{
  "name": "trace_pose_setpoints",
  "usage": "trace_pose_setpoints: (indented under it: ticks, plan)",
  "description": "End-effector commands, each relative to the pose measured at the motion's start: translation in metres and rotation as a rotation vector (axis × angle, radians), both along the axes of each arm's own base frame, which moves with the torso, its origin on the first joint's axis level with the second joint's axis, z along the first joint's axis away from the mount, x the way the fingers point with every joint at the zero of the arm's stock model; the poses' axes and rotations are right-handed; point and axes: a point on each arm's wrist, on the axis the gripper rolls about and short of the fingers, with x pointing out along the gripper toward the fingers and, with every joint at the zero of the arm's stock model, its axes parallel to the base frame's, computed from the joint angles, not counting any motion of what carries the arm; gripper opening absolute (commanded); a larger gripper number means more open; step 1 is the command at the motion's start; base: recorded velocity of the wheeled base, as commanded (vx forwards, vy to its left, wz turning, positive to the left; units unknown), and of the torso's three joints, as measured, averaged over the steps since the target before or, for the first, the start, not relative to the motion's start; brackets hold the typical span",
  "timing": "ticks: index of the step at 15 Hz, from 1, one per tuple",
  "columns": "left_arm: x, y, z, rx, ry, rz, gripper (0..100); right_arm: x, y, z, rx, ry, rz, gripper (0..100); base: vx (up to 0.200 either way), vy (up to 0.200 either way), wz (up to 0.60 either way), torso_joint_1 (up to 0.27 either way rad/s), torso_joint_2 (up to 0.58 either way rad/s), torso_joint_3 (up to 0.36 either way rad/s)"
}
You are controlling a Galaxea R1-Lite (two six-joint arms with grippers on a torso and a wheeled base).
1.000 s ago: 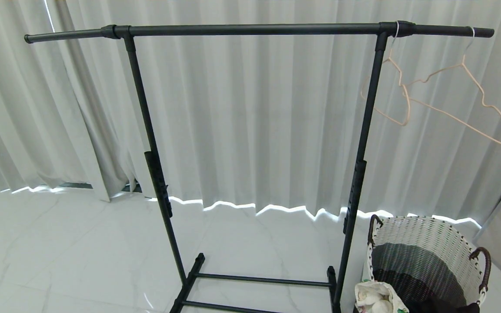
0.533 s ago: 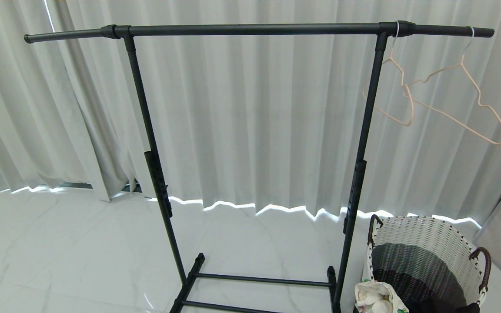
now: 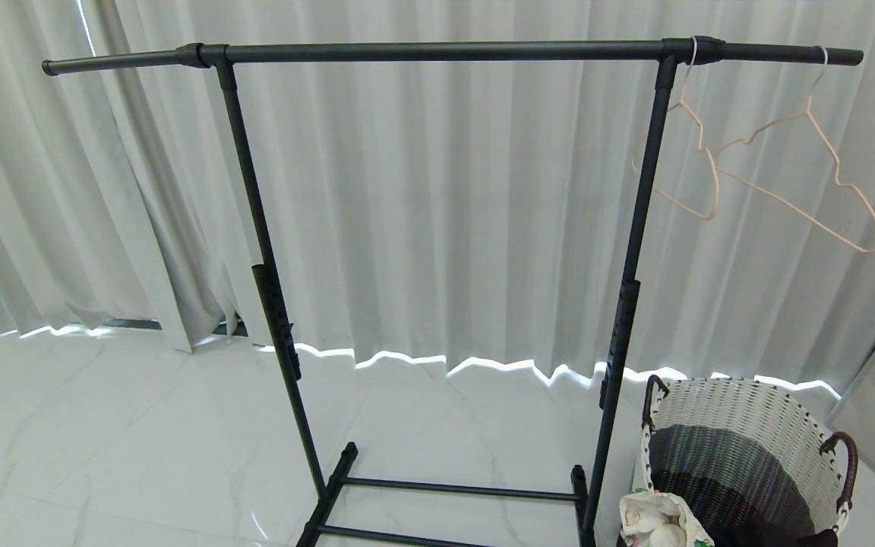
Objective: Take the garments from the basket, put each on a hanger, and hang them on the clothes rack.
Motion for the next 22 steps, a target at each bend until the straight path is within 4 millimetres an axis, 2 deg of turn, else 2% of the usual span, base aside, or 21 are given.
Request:
trace_pose_setpoints:
  ticks: [1,2,4,5,6,9,13,16,19,22]
  plan:
    - [0.0,0.0,0.0,0.0,0.0,0.0,100,0.0,0.0,0.002,-0.013,-0.008,0.018,100,0.0,0.0,0.0,0.0,0.0,0.0]
    - [0.0,0.0,0.0,-0.001,0.0,0.0,100,-0.003,0.002,0.025,-0.01,-0.033,0.111,100,0.0,0.0,0.0,0.0,0.0,0.0]
    - [0.0,0.0,0.0,0.0,0.0,0.0,100,0.018,0.003,0.085,0.036,0.039,0.227,100,0.0,0.0,0.0,0.0,0.0,0.0]
    - [0.0,0.0,0.0,-0.001,0.0,0.0,100,0.036,0.005,0.104,0.012,0.09,0.262,100,0.0,0.0,0.0,0.0,0.0,0.0]
    - [0.0,0.0,0.0,0.0,0.0,0.0,100,0.051,0.007,0.111,-0.065,0.145,0.286,100,0.0,0.0,0.0,0.0,0.0,0.0]
    - [0.0,0.0,0.0,-0.001,0.0,0.0,100,0.089,0.01,0.093,-0.349,0.388,0.329,100,0.0,0.0,0.0,0.0,0.0,0.0]
    - [0.0,0.0,0.0,-0.001,0.0,0.0,100,0.137,0.012,0.055,-0.575,0.718,0.455,100,0.0,0.0,0.0,0.0,0.0,0.0]
    - [0.0,0.0,0.0,-0.001,0.0,0.0,100,0.146,0.012,0.017,-0.637,0.886,0.542,100,0.0,0.0,0.0,0.0,0.0,0.0]
    - [0.0,0.0,0.0,0.0,0.0,0.0,100,0.137,0.007,-0.018,-0.671,1.024,0.554,100,0.0,0.0,0.0,0.0,0.0,0.0]
    - [0.0,0.0,0.0,0.0,0.0,0.0,100,0.148,0.001,-0.033,-0.649,1.059,0.514,100,0.0,0.0,0.0,0.0,0.0,0.0]
